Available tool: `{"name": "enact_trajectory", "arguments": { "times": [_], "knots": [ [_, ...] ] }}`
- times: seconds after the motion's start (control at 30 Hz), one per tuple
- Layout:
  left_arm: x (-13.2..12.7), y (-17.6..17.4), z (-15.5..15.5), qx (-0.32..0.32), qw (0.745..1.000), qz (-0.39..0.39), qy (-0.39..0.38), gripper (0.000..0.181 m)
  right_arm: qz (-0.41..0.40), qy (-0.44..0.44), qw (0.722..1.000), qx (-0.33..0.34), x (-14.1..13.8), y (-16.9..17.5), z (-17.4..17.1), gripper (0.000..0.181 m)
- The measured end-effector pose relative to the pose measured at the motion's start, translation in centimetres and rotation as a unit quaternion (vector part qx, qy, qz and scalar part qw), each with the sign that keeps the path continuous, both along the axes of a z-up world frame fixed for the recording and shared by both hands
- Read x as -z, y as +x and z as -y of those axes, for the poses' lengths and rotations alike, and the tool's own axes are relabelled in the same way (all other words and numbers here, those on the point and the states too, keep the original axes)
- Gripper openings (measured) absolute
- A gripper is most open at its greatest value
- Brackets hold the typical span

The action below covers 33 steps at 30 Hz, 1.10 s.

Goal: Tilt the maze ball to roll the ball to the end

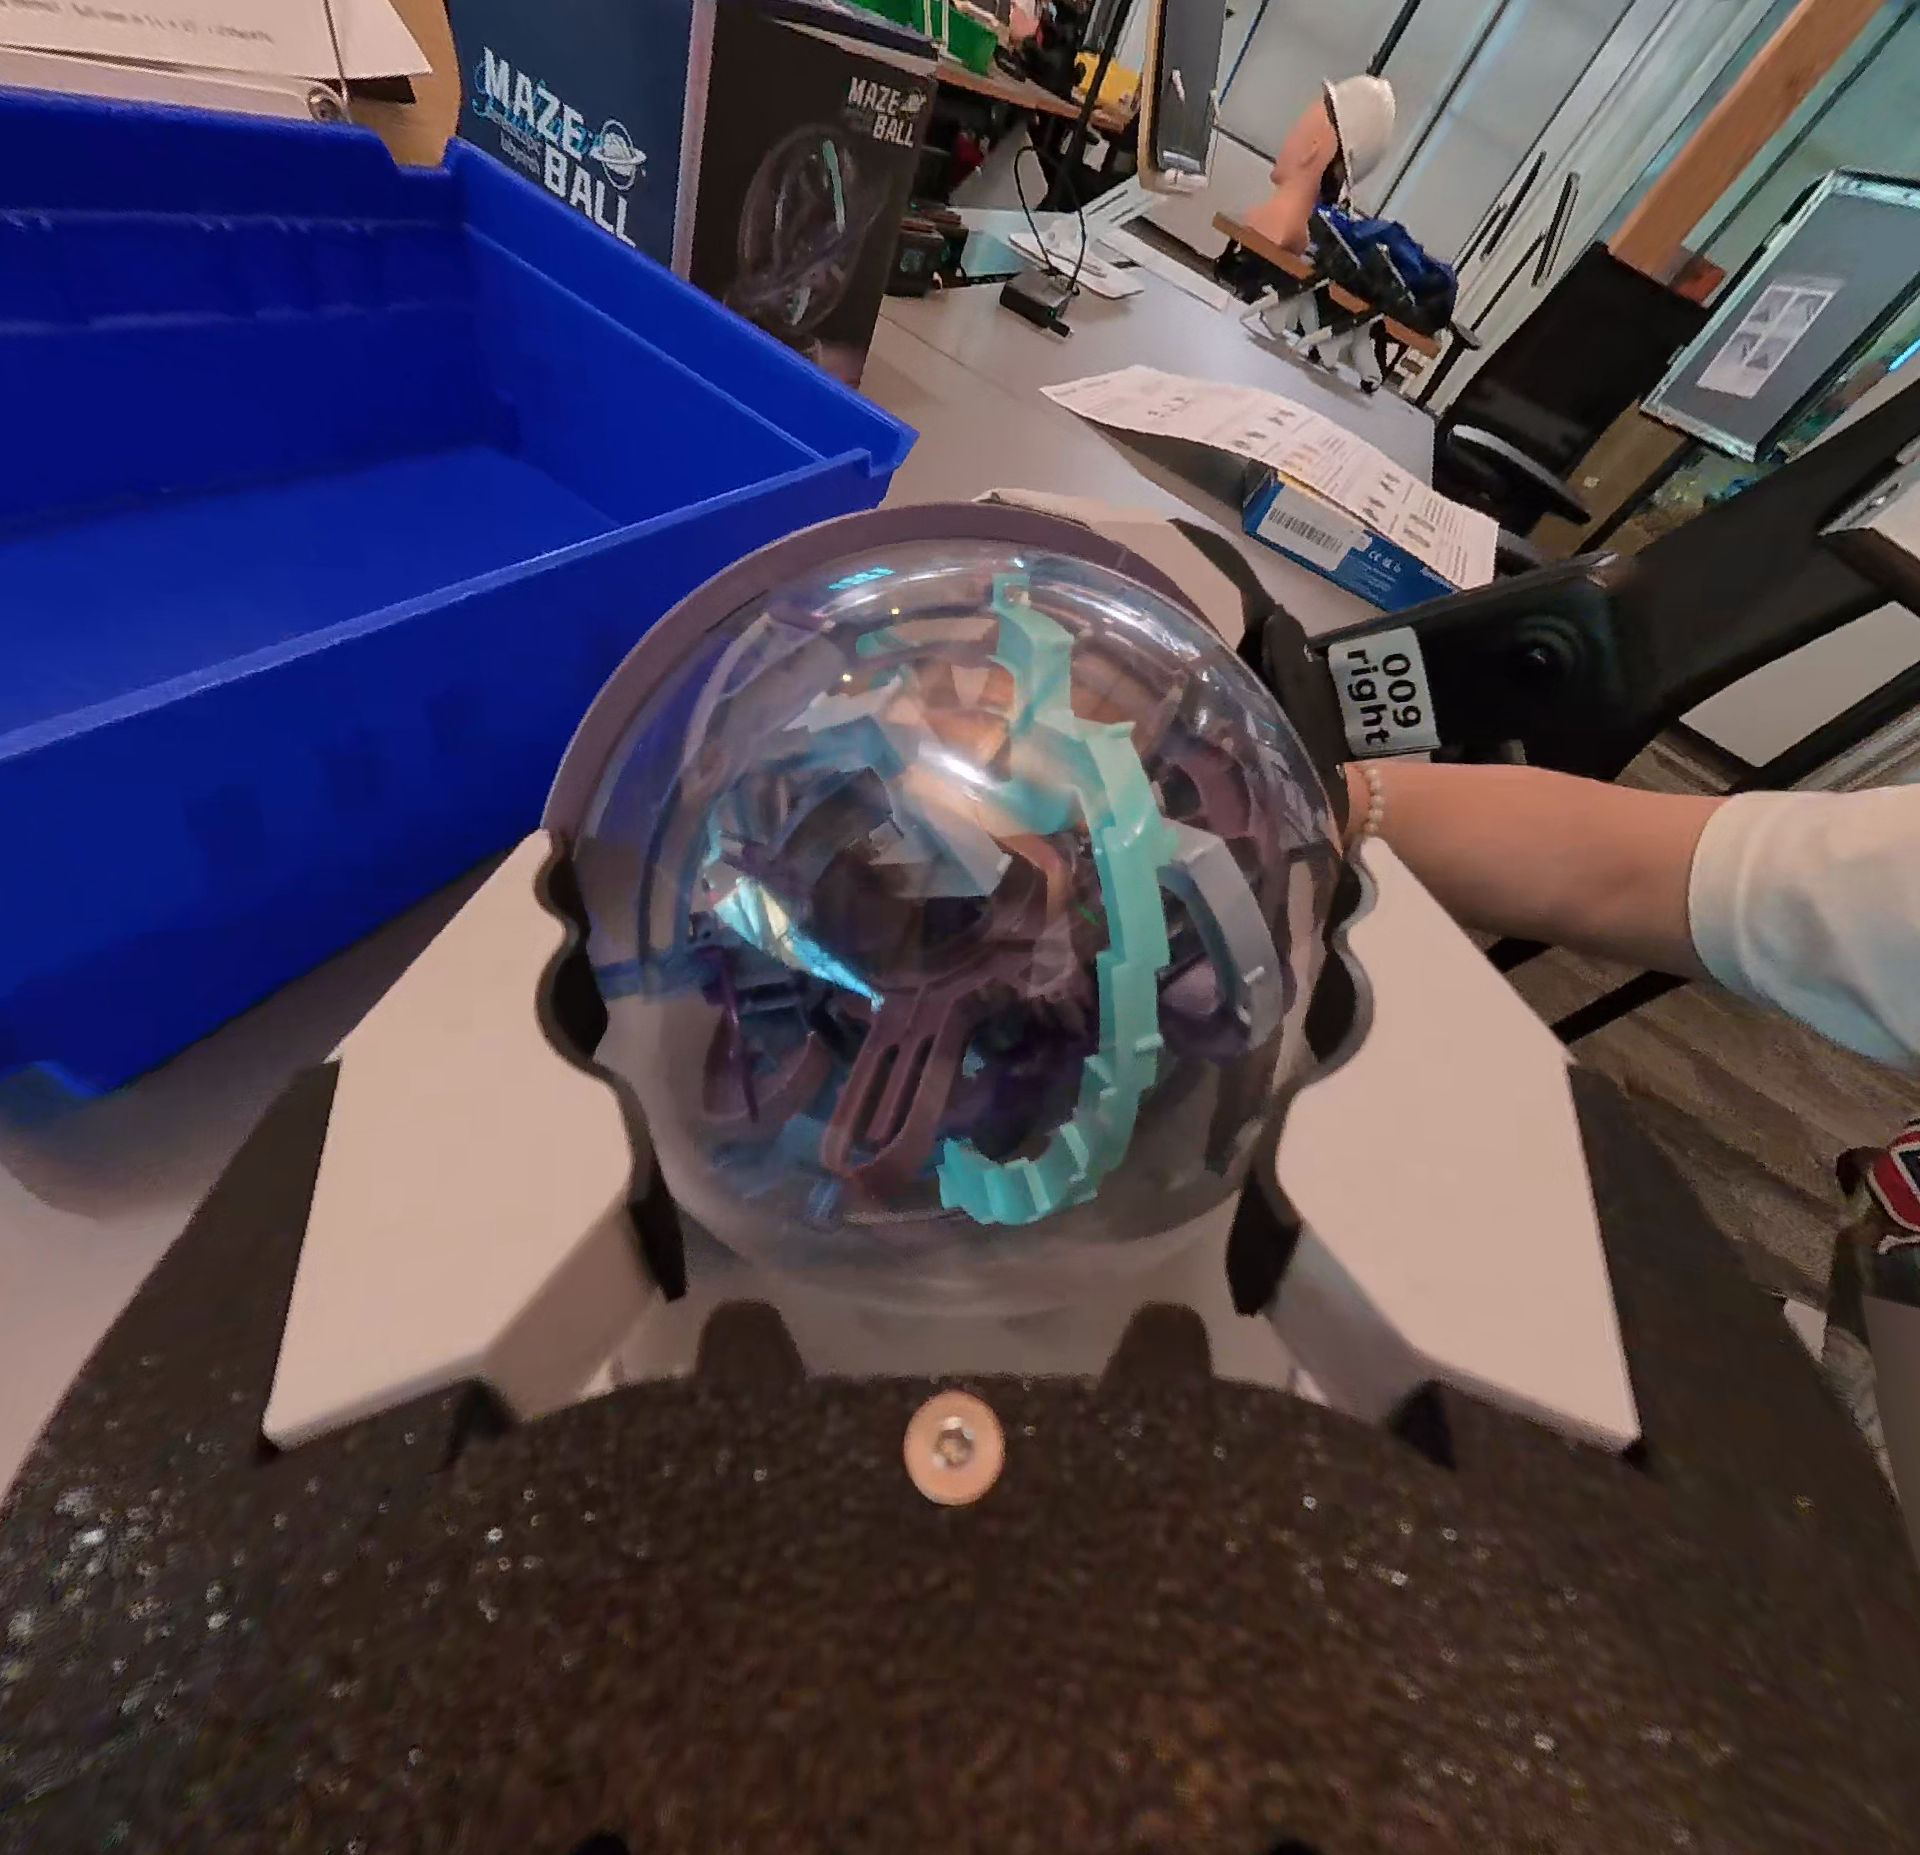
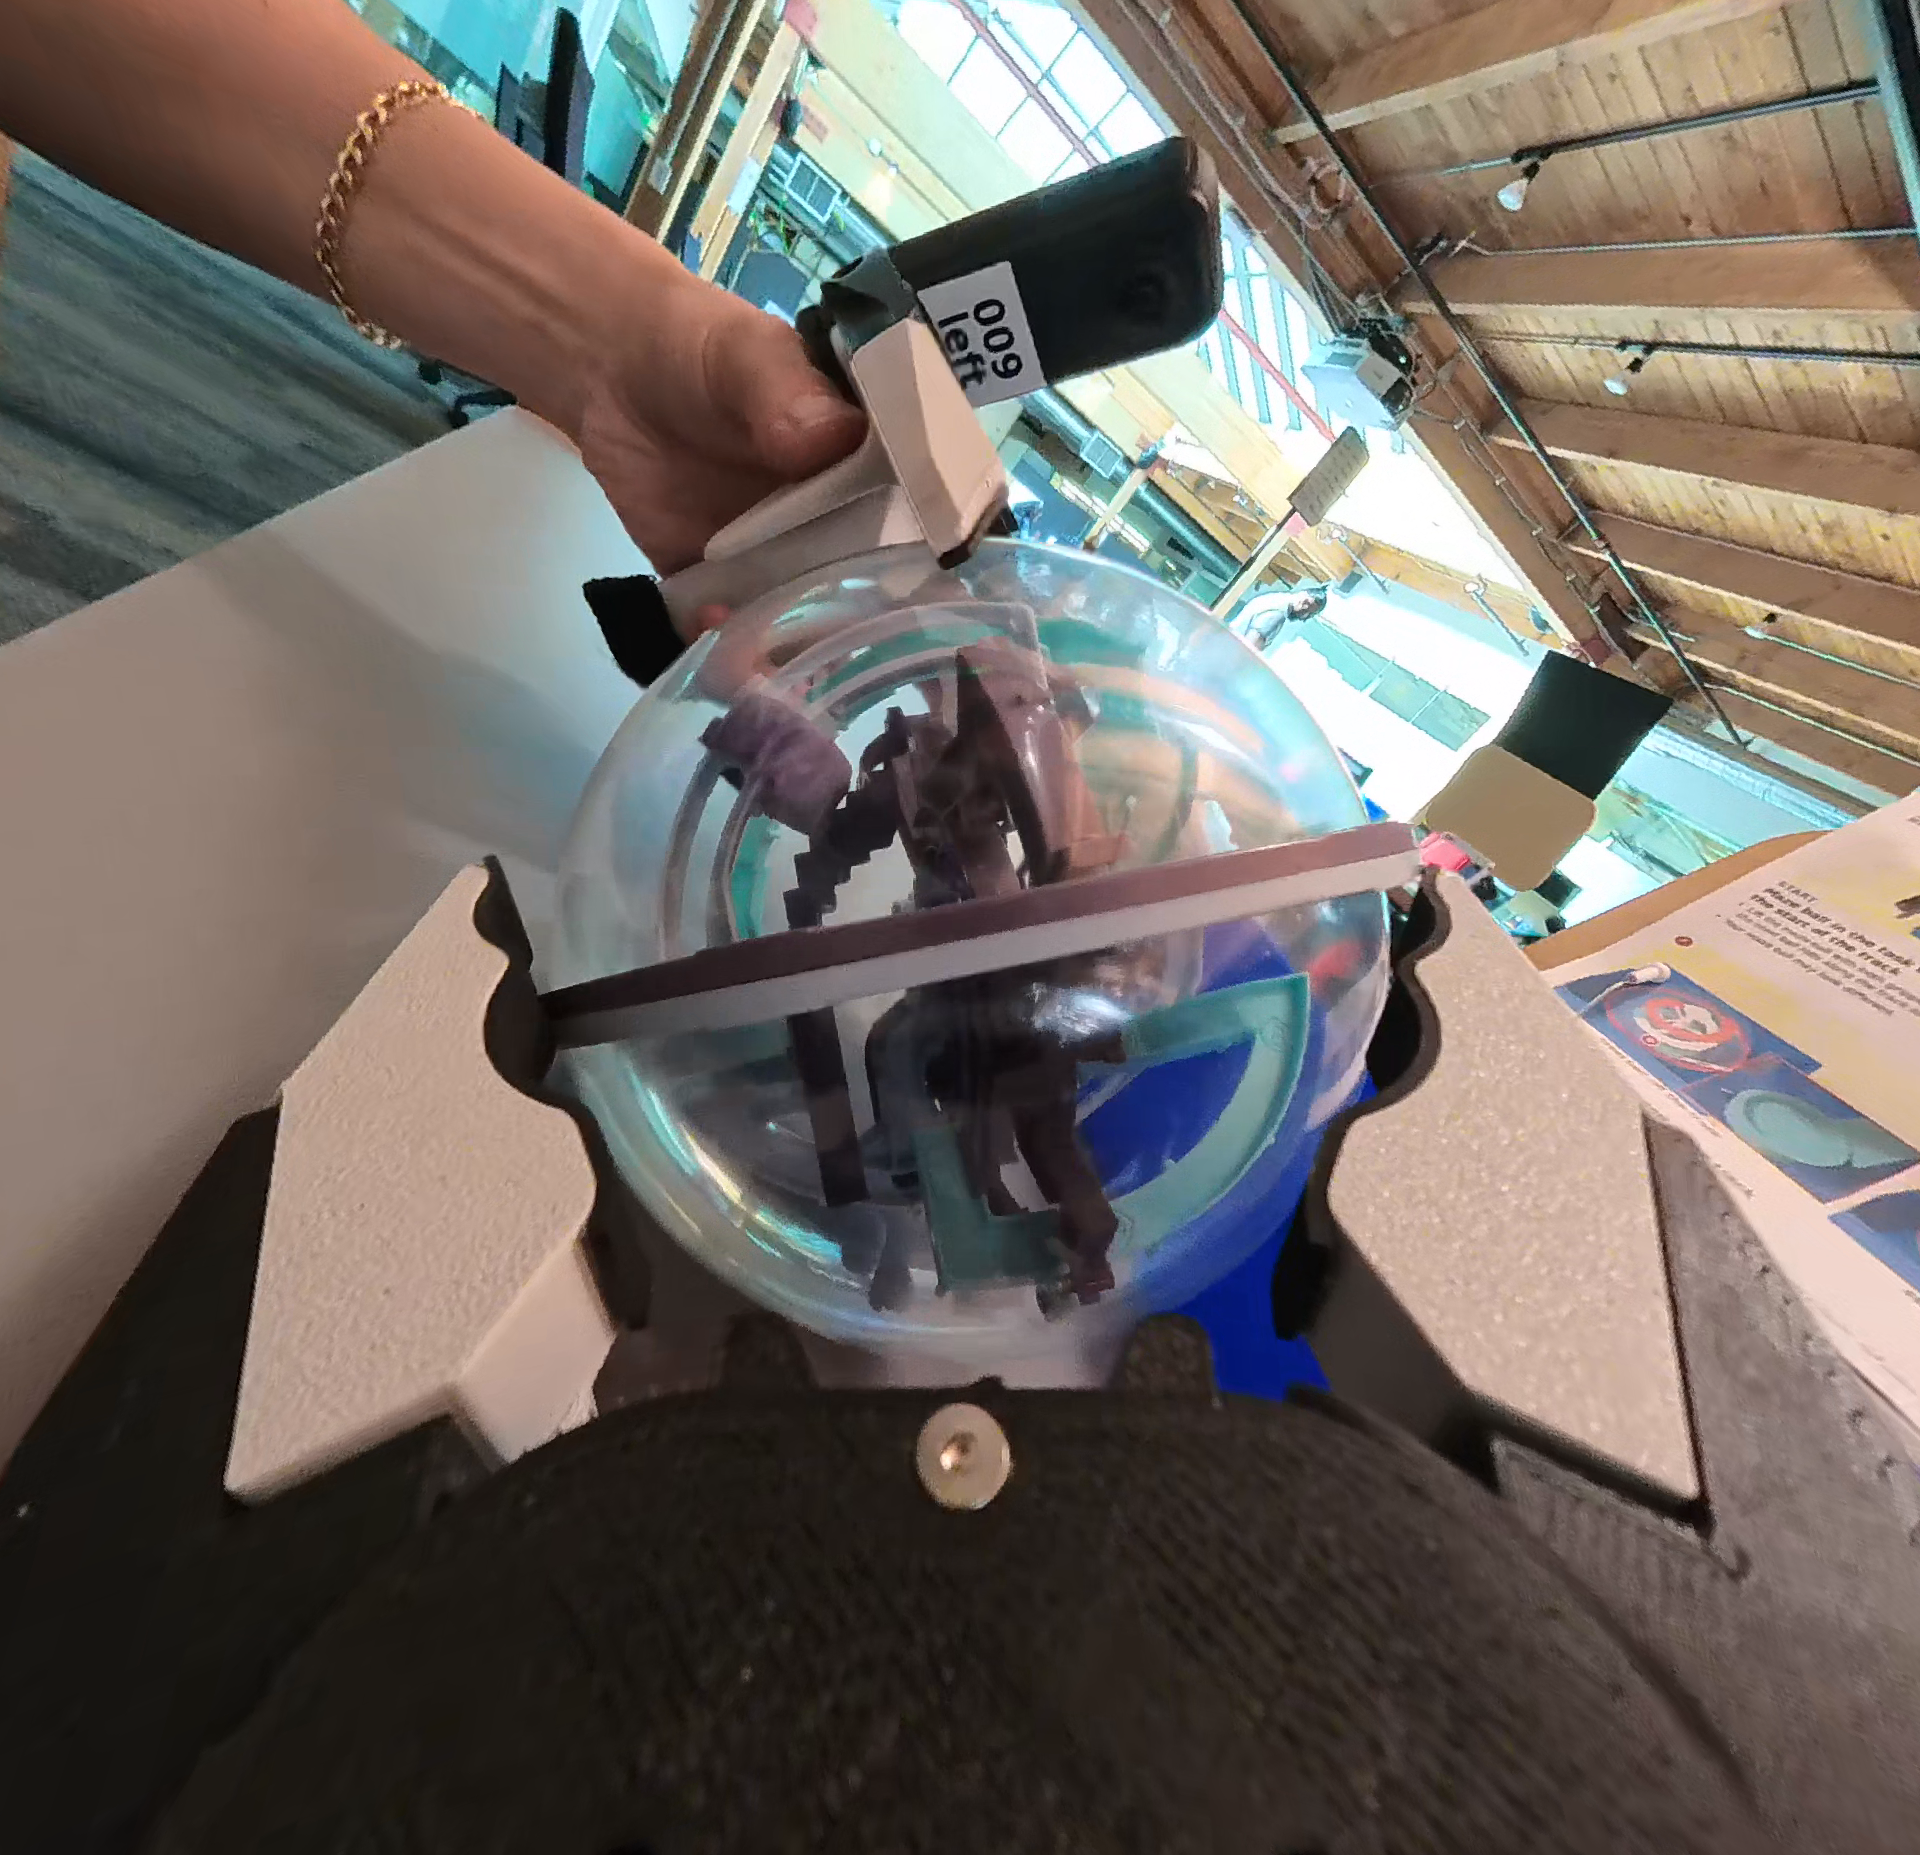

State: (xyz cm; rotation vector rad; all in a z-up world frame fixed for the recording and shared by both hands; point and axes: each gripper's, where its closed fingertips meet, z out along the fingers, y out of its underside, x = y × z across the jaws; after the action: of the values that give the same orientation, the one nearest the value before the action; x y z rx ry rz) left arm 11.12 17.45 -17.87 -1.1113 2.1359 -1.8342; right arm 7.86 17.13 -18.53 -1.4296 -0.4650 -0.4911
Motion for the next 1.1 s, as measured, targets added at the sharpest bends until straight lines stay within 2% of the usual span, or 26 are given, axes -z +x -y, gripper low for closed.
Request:
{"name": "enact_trajectory", "arguments": {
  "times": [0.1,0.17,0.3,0.43,0.5,0.67,0.8,0.97,1.03,1.1],
  "knots": [
    [0.1,0.0,-0.1,0.004,1.0,-0.016,-0.016,0.135,-0.025,0.011,1.0,-0.014,-0.3,-0.2,-0.1,0.158],
    [0.3,-0.5,-0.1,0.03,0.999,-0.022,-0.006,0.136,-0.018,0.013,0.999,-0.026,-0.5,-0.7,-0.1,0.157],
    [1.1,-1.5,-0.2,0.097,0.993,-0.004,0.069,0.141,0.012,-0.007,0.999,-0.035,-0.6,-1.2,-0.2,0.153],
    [2.4,-1.5,-0.4,0.146,0.971,0.065,0.179,0.152,0.006,-0.012,0.999,-0.035,-0.7,-1.1,-0.3,0.152],
    [2.7,-1.6,-0.4,0.167,0.963,0.072,0.197,0.148,0.004,-0.014,0.999,-0.03,-0.7,-0.9,-0.3,0.153],
    [2.6,-1.4,-0.1,0.156,0.973,0.05,0.16,0.147,0.003,-0.019,1.0,-0.017,-0.5,-0.5,-0.4,0.157],
    [2.5,-1.2,0.2,0.116,0.988,0.014,0.098,0.147,0.023,-0.024,0.999,0.005,-0.2,-0.1,-0.2,0.158],
    [2.0,-1.3,0.3,0.069,0.996,0.021,0.046,0.146,-0.009,-0.01,1.0,-0.013,-0.3,-0.2,0.1,0.157],
    [2.1,-1.6,0.3,0.071,0.996,0.023,0.045,0.146,-0.009,-0.011,1.0,-0.024,-0.4,-0.5,0.2,0.157],
    [2.7,-2.2,0.1,0.099,0.991,0.037,0.078,0.145,0.007,-0.022,0.999,-0.035,-0.5,-1.0,0.3,0.156]
  ]
}}
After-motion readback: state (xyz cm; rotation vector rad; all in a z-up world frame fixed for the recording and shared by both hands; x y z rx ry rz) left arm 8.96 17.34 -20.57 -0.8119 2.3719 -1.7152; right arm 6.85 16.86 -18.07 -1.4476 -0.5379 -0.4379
